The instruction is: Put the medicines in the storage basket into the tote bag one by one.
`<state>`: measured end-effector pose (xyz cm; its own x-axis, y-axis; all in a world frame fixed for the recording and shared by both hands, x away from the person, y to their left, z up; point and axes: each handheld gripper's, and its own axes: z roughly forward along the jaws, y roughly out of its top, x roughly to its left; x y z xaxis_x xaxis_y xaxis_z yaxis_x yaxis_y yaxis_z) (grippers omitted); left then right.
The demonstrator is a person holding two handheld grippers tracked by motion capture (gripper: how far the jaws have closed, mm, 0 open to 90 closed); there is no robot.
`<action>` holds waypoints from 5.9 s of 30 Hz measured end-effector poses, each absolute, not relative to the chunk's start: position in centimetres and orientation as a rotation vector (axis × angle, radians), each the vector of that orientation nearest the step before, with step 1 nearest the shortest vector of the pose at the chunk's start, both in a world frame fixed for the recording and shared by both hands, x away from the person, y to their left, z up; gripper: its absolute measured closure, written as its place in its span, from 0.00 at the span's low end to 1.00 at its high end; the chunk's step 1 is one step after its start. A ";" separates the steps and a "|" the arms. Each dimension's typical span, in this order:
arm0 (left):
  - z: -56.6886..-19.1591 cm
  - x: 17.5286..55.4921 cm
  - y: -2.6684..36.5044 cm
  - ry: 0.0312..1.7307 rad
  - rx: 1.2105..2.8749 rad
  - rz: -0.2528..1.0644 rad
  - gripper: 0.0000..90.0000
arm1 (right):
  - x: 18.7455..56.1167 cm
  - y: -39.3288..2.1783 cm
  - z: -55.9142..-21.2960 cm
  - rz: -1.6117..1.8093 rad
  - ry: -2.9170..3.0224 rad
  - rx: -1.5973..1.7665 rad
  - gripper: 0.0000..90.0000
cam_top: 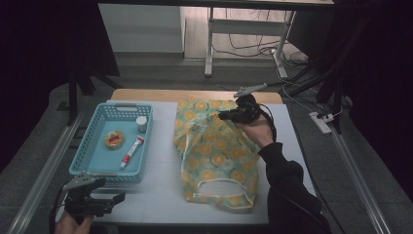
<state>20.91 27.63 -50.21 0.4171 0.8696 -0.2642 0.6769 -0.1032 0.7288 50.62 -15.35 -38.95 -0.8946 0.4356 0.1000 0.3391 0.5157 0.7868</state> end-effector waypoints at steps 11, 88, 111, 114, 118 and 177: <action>-48.9 21.8 28.1 1.281 1.831 0.311 0.00 | 50.6 -15.2 -38.6 1.329 2.633 0.664 1.00; -47.6 38.2 32.3 1.550 1.971 0.368 0.01 | 50.6 -14.9 -39.4 1.314 2.634 0.648 1.00; -51.1 42.9 32.1 1.696 2.127 0.318 0.00 | 50.5 -15.2 -39.7 1.322 2.642 0.646 1.00; -51.4 43.2 32.0 1.701 2.145 0.313 0.00 | 50.5 -15.2 -39.7 1.321 2.641 0.649 1.00; -51.4 43.3 32.0 1.719 2.113 0.271 0.00 | 50.5 -15.3 -39.6 1.321 2.639 0.646 1.00; -48.8 41.7 33.0 1.614 2.091 0.168 0.23 | 50.6 -15.4 -39.9 1.353 2.618 0.661 1.00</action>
